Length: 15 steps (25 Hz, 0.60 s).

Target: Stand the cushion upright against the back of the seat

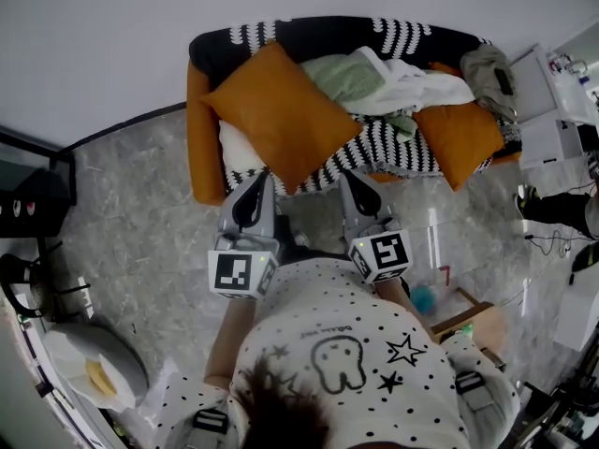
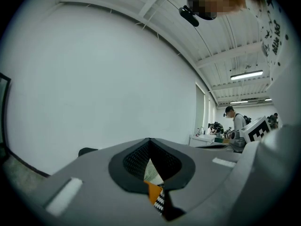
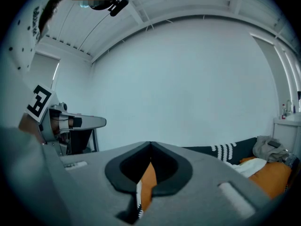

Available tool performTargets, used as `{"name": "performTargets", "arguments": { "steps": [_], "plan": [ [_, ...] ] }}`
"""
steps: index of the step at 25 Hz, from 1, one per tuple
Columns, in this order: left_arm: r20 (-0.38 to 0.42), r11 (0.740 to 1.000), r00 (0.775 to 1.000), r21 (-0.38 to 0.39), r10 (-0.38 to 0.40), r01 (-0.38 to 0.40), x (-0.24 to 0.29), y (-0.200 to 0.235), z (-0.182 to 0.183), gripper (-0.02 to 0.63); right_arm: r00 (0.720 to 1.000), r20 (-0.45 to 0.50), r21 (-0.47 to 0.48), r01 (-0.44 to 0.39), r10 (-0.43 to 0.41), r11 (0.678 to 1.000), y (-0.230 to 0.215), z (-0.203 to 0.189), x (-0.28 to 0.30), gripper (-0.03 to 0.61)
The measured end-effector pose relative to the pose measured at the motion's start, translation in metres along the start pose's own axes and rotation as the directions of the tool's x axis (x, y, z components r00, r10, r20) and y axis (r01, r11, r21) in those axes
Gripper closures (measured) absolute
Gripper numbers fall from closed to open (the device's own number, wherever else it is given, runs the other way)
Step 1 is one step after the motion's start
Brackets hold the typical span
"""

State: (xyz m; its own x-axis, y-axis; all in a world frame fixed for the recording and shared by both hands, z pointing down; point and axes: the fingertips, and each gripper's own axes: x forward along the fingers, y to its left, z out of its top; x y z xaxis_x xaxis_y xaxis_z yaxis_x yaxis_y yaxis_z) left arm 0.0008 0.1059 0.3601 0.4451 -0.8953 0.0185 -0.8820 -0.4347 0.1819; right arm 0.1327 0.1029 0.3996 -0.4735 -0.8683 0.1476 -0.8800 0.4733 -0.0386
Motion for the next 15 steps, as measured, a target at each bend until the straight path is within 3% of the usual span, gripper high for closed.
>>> {"name": "performTargets", "arguments": {
  "steps": [15],
  "plan": [
    [0.003,1.0,1.0,0.0,-0.013,0.013,0.036,0.091,0.033,0.617,0.999,0.004,-0.008,0.04,-0.04,0.999,0.02,0.027,0.085,0.58]
  ]
}}
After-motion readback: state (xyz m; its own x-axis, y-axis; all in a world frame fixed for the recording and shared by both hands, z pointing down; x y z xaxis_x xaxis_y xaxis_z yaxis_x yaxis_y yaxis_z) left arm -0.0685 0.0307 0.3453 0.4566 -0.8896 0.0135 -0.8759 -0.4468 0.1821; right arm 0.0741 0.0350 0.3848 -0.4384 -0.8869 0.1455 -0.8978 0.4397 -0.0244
